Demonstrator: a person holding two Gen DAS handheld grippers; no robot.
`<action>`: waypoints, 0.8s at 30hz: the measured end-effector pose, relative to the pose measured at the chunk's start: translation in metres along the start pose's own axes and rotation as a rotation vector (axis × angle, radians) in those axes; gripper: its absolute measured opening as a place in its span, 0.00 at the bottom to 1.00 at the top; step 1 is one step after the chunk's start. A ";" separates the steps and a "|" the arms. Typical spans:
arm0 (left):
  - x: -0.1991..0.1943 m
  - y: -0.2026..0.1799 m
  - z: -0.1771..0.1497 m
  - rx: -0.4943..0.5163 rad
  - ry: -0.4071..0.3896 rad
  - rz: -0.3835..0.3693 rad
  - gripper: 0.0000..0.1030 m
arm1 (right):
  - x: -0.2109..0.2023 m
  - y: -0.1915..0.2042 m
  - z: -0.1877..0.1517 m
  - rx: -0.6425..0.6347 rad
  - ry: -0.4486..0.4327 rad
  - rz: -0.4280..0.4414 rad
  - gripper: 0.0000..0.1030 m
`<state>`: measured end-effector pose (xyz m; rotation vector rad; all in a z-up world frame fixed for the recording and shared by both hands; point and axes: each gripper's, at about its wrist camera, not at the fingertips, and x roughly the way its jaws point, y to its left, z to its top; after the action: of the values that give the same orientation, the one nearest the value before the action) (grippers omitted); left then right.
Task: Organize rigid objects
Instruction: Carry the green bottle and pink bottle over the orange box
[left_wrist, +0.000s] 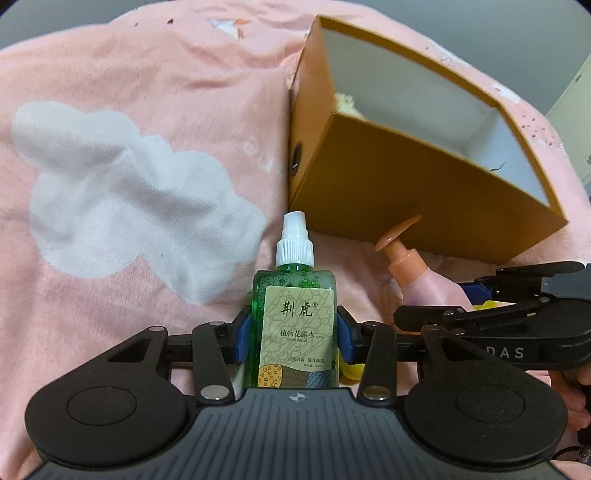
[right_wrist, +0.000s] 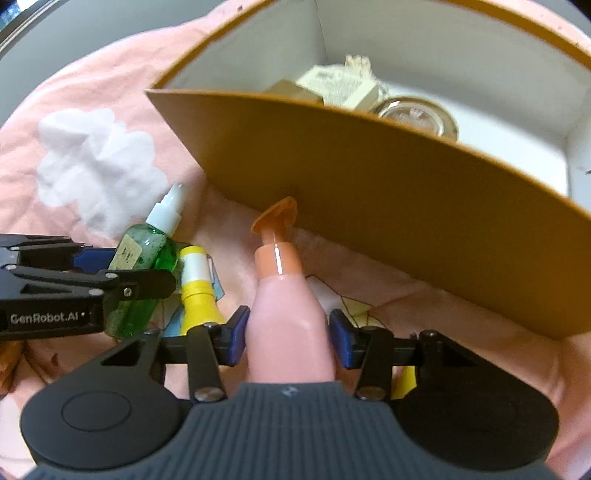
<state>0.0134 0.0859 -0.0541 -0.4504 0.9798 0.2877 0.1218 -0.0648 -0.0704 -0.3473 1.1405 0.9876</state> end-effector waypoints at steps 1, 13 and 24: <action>-0.004 -0.002 0.000 0.002 -0.010 -0.010 0.49 | -0.007 0.001 -0.002 0.000 -0.017 -0.003 0.45; -0.057 -0.031 0.003 0.073 -0.126 -0.123 0.49 | -0.084 0.006 -0.015 0.042 -0.187 0.006 0.44; -0.081 -0.067 0.043 0.149 -0.242 -0.201 0.49 | -0.152 -0.004 0.000 0.086 -0.357 0.006 0.44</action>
<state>0.0306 0.0459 0.0511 -0.3648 0.7073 0.0839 0.1142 -0.1392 0.0622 -0.0921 0.8553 0.9576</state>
